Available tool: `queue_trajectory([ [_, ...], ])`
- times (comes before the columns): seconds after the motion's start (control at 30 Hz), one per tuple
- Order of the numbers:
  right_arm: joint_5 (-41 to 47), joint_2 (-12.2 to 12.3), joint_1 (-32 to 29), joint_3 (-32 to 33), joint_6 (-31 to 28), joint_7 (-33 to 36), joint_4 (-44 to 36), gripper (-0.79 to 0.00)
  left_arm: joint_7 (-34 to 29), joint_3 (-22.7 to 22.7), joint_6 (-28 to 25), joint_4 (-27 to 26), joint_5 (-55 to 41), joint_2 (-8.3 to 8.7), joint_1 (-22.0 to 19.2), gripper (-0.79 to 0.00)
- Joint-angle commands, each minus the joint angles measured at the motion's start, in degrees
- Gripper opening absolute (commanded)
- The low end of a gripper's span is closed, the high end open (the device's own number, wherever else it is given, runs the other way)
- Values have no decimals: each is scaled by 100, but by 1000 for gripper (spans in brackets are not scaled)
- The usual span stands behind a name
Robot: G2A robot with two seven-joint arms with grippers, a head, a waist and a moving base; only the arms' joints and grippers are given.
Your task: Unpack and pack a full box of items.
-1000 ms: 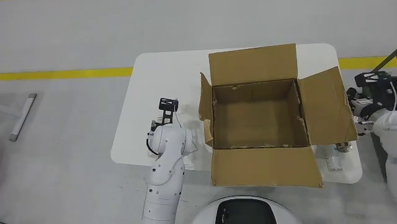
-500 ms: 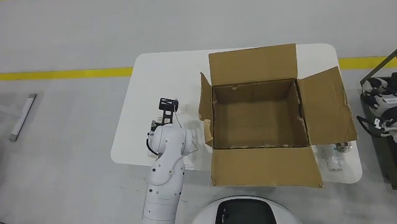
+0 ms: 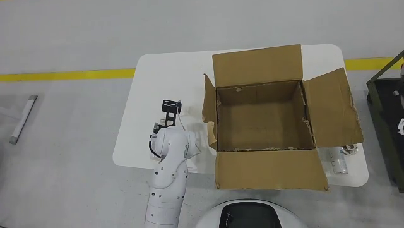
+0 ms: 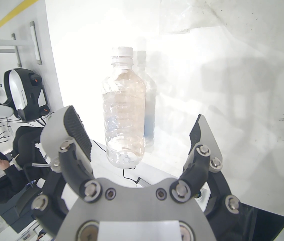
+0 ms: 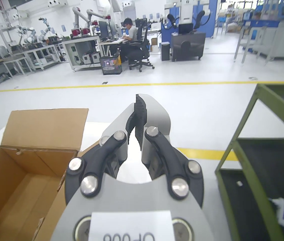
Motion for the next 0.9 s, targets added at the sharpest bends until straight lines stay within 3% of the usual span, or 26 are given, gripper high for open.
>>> queue_trajectory([
  [0.0, -160, -13, -58, -100, 179, -52, -163, -785, 0, 0, 0, 0, 0, 0, 0, 0],
  [0.2, -160, -36, -132, -514, 149, -88, -206, -785, 0, 0, 0, 0, 0, 0, 0, 0],
  [0.67, -160, -36, -132, -514, 149, -88, -206, -785, 0, 0, 0, 0, 0, 0, 0, 0],
  [0.87, -160, -36, -132, -514, 149, -88, -206, -785, 119, -242, 80, -252, -60, 24, 49, 0],
])
